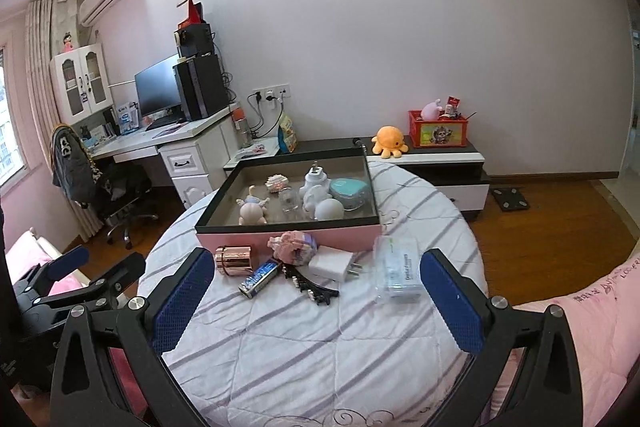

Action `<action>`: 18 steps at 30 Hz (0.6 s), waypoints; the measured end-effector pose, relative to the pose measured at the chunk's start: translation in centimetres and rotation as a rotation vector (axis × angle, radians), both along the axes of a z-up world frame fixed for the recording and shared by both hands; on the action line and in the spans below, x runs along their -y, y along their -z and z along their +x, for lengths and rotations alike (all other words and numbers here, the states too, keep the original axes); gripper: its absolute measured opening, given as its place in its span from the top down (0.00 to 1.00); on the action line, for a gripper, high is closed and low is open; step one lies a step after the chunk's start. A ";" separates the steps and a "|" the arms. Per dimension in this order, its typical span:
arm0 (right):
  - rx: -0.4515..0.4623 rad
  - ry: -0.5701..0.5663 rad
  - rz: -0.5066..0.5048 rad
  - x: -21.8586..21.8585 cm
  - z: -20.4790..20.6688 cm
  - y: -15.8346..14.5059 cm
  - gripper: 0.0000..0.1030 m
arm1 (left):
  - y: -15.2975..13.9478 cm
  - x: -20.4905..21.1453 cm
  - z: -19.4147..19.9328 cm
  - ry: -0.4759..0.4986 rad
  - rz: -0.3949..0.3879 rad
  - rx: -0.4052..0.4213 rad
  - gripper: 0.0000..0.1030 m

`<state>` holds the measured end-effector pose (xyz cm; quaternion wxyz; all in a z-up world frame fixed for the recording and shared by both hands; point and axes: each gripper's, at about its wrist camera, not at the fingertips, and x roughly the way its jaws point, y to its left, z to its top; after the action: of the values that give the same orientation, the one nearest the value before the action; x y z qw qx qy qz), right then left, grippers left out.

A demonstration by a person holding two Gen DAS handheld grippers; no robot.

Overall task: Organize rigid objects
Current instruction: 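Withdraw both open tools from the pink box back over the quilt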

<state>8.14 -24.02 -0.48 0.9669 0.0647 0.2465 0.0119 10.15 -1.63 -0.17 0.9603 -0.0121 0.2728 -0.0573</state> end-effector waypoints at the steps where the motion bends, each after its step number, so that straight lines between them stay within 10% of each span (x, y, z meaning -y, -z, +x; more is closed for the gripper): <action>1: 0.002 0.001 -0.002 0.0 -0.1 0.0 0.00 | 0.0 0.0 -0.1 0.001 -0.003 0.001 0.00; 18: -0.008 -0.005 -0.004 -0.4 -0.5 0.0 0.00 | 0.3 0.4 -0.6 0.014 -0.015 -0.018 0.00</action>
<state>7.61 -23.67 -0.52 0.9660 0.0623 0.2504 0.0138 9.58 -1.98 -0.50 0.9572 -0.0181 0.2811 -0.0661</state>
